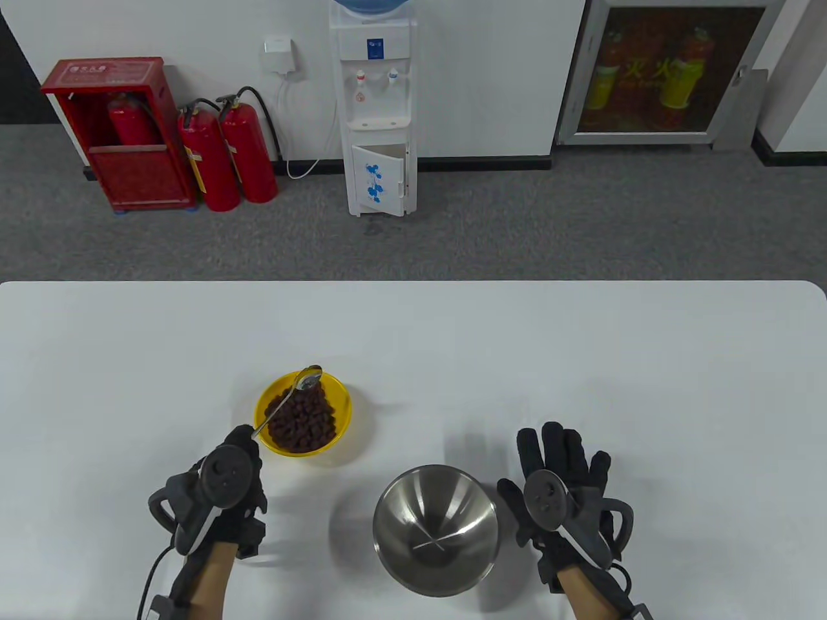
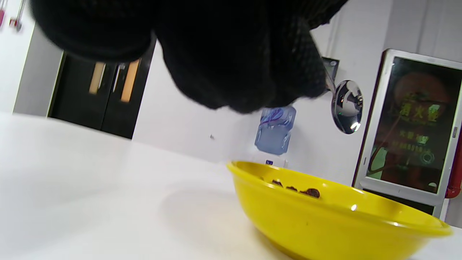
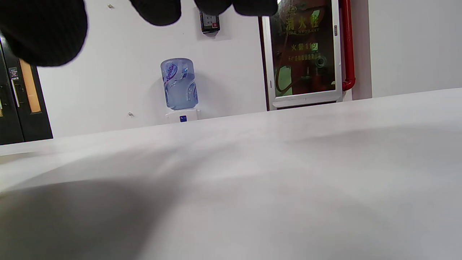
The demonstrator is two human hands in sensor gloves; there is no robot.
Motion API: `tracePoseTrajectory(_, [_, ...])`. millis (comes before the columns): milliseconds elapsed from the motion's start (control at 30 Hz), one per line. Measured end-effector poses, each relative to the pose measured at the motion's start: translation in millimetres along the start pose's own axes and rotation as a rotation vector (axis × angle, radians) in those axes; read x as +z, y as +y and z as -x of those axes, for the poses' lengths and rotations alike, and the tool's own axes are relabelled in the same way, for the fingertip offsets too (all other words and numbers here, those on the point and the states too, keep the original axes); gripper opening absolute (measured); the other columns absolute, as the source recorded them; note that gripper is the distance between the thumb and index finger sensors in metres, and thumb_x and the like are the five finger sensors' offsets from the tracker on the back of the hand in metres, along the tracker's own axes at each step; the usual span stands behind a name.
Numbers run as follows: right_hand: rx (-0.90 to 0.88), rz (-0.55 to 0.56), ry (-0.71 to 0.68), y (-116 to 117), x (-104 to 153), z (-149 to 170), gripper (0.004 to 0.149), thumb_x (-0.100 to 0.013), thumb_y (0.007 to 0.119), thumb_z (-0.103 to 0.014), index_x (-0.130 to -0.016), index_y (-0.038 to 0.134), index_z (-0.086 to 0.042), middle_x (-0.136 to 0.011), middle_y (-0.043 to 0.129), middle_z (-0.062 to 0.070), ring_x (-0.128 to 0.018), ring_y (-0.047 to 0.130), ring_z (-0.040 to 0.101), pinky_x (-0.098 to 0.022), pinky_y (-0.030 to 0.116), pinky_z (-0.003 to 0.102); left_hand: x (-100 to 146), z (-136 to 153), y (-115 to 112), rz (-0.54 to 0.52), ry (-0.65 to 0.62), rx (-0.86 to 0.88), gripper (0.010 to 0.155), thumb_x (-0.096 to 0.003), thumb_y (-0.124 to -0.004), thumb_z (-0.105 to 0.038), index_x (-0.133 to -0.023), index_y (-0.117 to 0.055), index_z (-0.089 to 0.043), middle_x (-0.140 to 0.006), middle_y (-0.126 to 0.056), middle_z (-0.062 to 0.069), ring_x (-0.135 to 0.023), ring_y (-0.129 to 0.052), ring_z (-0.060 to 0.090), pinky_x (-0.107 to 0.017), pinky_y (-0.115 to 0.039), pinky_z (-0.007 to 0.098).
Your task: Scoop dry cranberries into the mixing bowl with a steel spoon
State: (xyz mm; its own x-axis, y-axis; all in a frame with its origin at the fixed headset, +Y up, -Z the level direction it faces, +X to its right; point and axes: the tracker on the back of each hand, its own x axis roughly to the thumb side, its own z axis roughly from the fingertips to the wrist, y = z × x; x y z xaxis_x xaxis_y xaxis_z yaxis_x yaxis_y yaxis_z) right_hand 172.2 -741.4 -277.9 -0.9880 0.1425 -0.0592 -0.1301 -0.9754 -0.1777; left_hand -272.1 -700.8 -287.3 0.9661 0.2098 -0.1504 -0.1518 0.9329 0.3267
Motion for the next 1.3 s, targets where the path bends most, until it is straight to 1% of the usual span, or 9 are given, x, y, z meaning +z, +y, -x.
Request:
tracePoseTrajectory(133, [-0.045,-0.048,-0.006,1,-1,1,0.079,-0.039,0.072,-0.070,-0.106,0.040,-0.040,-0.114,0.023,-0.003,-0.110,0.035,0.028,-0.072,0.028,0.069,8,-1,3,0.009,0.000,-0.063,0.045,-0.0457,-0.068,-0.043,-0.083,-0.080,-0.021,-0.046,-0.104,-0.007,-0.017,-0.101,0.013,-0.027,-0.089,0.041])
tracePoseTrajectory(300, [-0.030,-0.050,-0.006,2,-1,1,0.079,-0.040,0.071,-0.070,-0.106,0.041,-0.039,-0.114,0.023,-0.003,-0.110,0.035,0.029,-0.072,0.028,0.070,11,5,3,-0.060,0.013,-0.166,0.045,-0.0458,-0.069,-0.043,-0.083,-0.080,-0.021,-0.044,-0.104,-0.006,-0.015,-0.101,0.013,-0.026,-0.088,0.041])
tracePoseTrajectory(367, [-0.030,-0.053,-0.004,2,-1,1,0.078,-0.040,0.071,-0.069,-0.106,0.043,-0.038,-0.114,0.024,-0.002,-0.110,0.035,0.029,-0.072,0.028,0.070,10,2,0,-0.095,-0.013,-0.334,0.045,-0.0458,-0.070,-0.044,-0.083,-0.080,-0.020,-0.043,-0.104,-0.007,-0.015,-0.100,0.013,-0.026,-0.088,0.040])
tracePoseTrajectory(433, [-0.026,-0.056,0.000,2,-1,1,0.078,-0.040,0.071,-0.069,-0.106,0.043,-0.038,-0.114,0.023,-0.002,-0.110,0.035,0.028,-0.072,0.028,0.070,9,-2,-3,-0.112,-0.045,-0.430,0.045,-0.0454,-0.069,-0.046,-0.082,-0.080,-0.022,-0.041,-0.104,-0.010,-0.013,-0.101,0.010,-0.025,-0.090,0.038])
tracePoseTrajectory(533, [-0.024,-0.063,0.008,2,-1,2,0.078,-0.040,0.071,-0.070,-0.106,0.044,-0.038,-0.114,0.024,-0.003,-0.110,0.036,0.028,-0.072,0.028,0.070,8,-7,-5,-0.112,-0.045,-0.392,0.045,-0.0450,-0.072,-0.045,-0.082,-0.081,-0.021,-0.040,-0.104,-0.008,-0.012,-0.100,0.012,-0.025,-0.089,0.039])
tracePoseTrajectory(733, [-0.033,-0.071,0.014,3,-1,3,0.077,-0.040,0.070,-0.069,-0.106,0.045,-0.037,-0.114,0.025,-0.002,-0.109,0.037,0.029,-0.072,0.029,0.070,9,-14,-3,-0.139,-0.070,-0.422,0.045,-0.0446,-0.074,-0.045,-0.082,-0.082,-0.021,-0.037,-0.105,-0.008,-0.010,-0.100,0.012,-0.024,-0.089,0.039])
tracePoseTrajectory(1067, [-0.030,-0.078,0.007,3,-1,3,0.077,-0.040,0.070,-0.069,-0.105,0.046,-0.037,-0.114,0.026,-0.002,-0.109,0.040,0.029,-0.072,0.030,0.069,12,-36,-10,-0.148,-0.148,-0.552,0.045,-0.0414,-0.082,-0.044,-0.080,-0.089,-0.023,-0.029,-0.109,-0.007,-0.004,-0.100,0.012,-0.020,-0.091,0.038])
tracePoseTrajectory(1267, [-0.041,-0.088,0.004,5,-2,3,0.076,-0.040,0.070,-0.069,-0.105,0.047,-0.037,-0.114,0.027,-0.002,-0.109,0.041,0.029,-0.072,0.031,0.069,10,-41,-13,-0.092,-0.143,-0.541,0.045,-0.0400,-0.085,-0.043,-0.080,-0.091,-0.023,-0.020,-0.109,-0.005,0.005,-0.097,0.012,-0.014,-0.092,0.037])
tracePoseTrajectory(1300, [-0.043,-0.090,0.006,5,-2,3,0.076,-0.040,0.070,-0.069,-0.105,0.047,-0.037,-0.114,0.027,-0.002,-0.109,0.041,0.029,-0.072,0.031,0.069,9,-39,-13,-0.070,-0.126,-0.505,0.045,-0.0399,-0.085,-0.043,-0.080,-0.092,-0.023,-0.018,-0.109,-0.006,0.006,-0.097,0.011,-0.013,-0.092,0.037])
